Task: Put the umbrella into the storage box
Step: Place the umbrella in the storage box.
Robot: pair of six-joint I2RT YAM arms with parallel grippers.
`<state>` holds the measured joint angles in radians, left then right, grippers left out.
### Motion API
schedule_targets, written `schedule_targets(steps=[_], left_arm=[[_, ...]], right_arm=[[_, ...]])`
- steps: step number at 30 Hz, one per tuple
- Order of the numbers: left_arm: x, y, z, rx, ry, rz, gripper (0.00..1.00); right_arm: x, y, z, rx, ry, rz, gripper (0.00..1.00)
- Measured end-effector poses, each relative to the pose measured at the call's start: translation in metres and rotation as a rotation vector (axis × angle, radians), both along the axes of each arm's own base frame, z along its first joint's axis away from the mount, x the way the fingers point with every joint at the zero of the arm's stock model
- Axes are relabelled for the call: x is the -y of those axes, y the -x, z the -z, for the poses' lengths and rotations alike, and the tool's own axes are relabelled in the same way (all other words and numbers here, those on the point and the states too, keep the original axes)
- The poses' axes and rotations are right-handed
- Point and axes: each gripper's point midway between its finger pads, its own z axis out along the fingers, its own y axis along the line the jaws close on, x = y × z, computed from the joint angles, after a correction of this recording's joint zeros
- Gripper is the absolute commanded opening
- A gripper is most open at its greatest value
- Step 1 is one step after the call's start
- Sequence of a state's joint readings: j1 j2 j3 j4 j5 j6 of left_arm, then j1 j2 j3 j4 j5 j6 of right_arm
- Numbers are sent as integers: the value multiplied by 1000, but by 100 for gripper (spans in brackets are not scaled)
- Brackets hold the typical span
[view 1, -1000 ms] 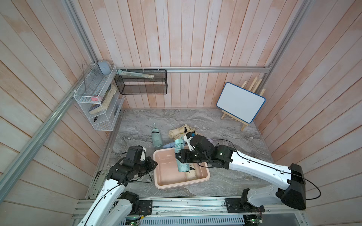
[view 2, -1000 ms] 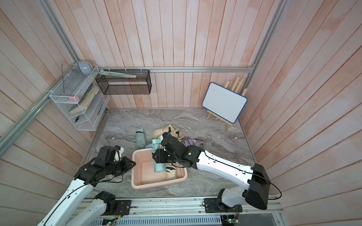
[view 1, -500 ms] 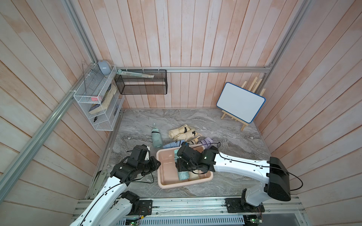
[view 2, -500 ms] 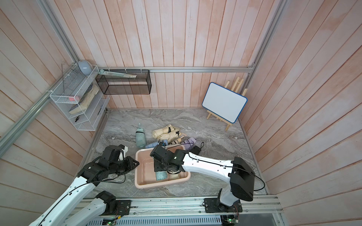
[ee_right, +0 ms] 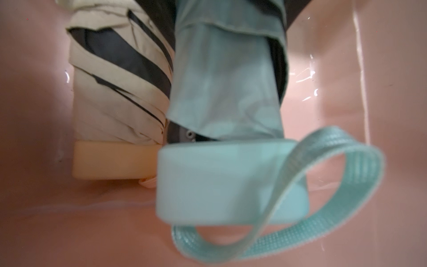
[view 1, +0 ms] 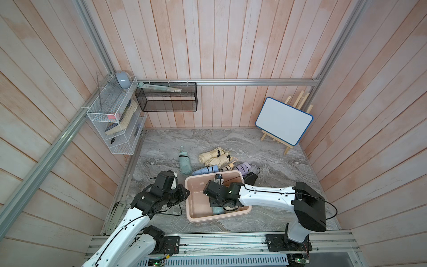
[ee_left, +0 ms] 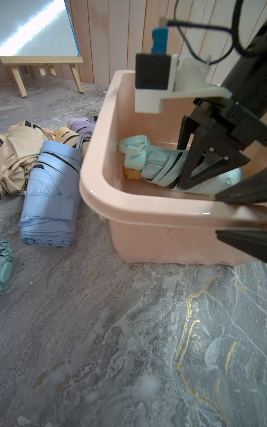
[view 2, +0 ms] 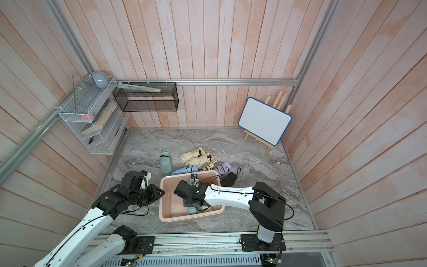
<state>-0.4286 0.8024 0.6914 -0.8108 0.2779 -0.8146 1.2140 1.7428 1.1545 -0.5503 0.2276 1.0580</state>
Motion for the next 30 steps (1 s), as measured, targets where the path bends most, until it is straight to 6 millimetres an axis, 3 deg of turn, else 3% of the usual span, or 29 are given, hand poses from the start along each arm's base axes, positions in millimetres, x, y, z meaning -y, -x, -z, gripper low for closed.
schedule_targets(steps=[4, 11, 17, 20, 24, 30], left_arm=[[1, -1, 0, 3, 0, 1, 23], [0, -2, 0, 6, -4, -2, 24], [-3, -1, 2, -1, -21, -9, 42], [-5, 0, 4, -7, -30, -12, 55], [-7, 0, 5, -7, -43, -20, 69], [-9, -1, 5, 2, -52, -24, 73]], right_arm=[[2, -1, 16, -3, 40, 3, 55], [4, -2, 25, 2, 68, 18, 79], [2, -4, 13, 21, 34, 21, 86], [0, -4, -5, 38, -15, 20, 86], [-4, -6, -44, 83, -108, 8, 87], [3, -12, -122, 192, -267, 3, 85]])
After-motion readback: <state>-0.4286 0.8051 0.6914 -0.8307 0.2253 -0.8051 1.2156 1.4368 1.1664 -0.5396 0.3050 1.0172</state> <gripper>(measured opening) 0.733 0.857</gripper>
